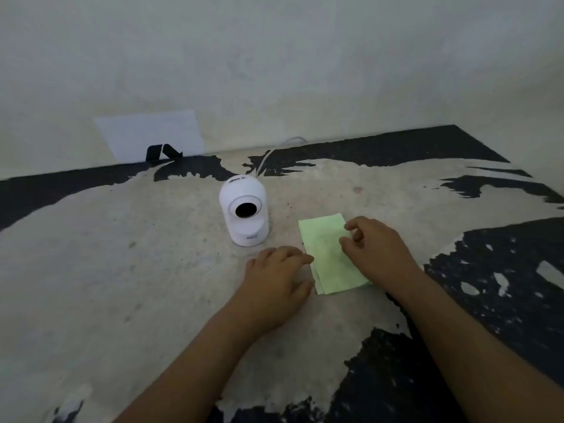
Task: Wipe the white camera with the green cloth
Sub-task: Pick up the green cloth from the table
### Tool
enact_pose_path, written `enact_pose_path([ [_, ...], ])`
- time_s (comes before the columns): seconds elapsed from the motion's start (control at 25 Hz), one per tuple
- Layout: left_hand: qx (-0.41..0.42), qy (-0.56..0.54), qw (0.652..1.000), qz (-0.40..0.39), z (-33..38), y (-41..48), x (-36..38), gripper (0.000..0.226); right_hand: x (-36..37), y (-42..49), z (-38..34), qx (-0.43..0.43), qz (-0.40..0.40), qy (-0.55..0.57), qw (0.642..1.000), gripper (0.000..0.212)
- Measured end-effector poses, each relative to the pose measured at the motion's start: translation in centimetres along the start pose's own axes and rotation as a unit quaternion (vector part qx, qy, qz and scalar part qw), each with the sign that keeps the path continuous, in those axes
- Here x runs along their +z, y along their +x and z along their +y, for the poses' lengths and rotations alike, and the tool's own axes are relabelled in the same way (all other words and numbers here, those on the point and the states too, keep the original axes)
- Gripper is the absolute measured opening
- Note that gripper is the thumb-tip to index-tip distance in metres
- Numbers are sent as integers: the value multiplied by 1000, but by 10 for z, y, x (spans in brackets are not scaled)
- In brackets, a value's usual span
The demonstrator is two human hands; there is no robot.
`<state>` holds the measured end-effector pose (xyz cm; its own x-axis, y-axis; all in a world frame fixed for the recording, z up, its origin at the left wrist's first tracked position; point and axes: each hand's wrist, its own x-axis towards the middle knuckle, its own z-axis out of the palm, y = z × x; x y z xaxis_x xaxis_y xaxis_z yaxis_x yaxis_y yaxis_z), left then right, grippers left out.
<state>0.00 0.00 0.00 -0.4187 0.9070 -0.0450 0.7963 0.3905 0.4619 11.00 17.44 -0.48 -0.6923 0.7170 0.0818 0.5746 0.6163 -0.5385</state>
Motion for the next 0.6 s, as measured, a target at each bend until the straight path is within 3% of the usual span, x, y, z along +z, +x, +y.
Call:
enact_pose_path([
  [0.16, 3, 67, 998, 19, 4, 0, 6, 44, -3, -2, -4, 39, -3, -117, 992, 36],
  [0.32, -2, 63, 998, 27, 2, -1, 7, 44, -4, -7, -5, 46, -31, -75, 996, 17],
  [0.44, -1, 17, 999, 29, 2, -3, 5, 38, -7, -14, -13, 21, -17, 38, 999, 12],
  [0.6, -42, -194, 978, 69, 11, -13, -10, 40, -25, -31, -40, -10, -25, 230, 973, 7],
])
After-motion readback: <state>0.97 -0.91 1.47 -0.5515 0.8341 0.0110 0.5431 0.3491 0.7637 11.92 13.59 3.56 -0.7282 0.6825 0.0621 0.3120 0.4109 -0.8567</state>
